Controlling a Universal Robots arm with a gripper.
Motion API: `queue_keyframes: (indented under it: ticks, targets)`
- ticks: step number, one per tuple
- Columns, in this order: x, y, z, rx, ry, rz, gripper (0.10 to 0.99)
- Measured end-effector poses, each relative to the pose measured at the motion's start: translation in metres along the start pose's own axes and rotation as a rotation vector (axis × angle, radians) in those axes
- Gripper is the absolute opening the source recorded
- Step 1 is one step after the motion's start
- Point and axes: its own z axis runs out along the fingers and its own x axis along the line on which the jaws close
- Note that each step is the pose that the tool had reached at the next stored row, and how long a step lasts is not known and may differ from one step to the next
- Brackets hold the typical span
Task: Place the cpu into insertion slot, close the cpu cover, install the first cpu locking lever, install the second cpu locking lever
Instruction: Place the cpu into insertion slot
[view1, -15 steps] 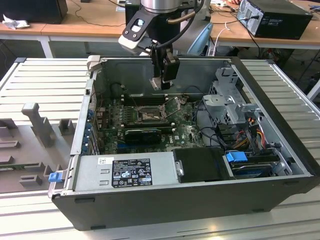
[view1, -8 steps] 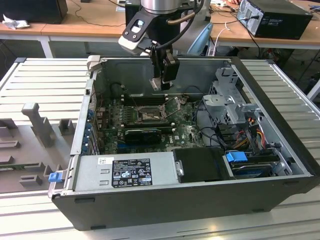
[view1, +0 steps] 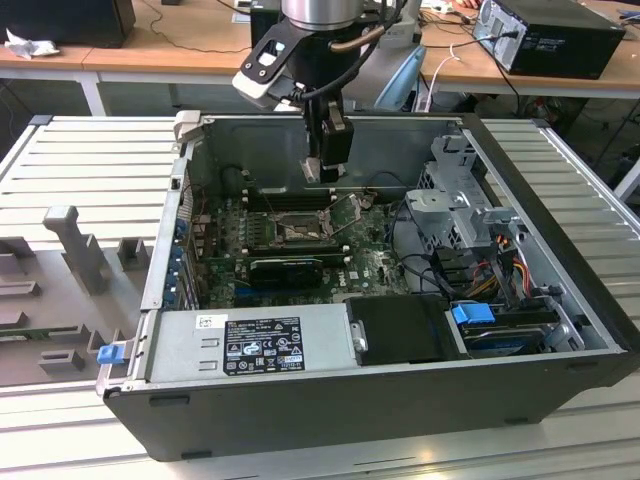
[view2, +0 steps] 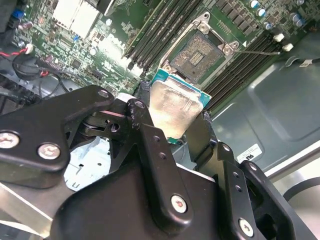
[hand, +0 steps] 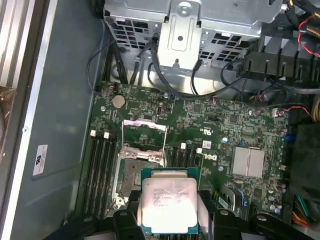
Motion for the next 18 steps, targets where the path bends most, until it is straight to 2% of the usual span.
queue_keyframes:
  ticks: [11,18]
  targets:
    - [0.0,-0.0002,0.0021,-0.001,-0.0093,0.097,0.529]
    - [0.0,-0.0005,0.0047,0.0,-0.0118,0.128,0.529]
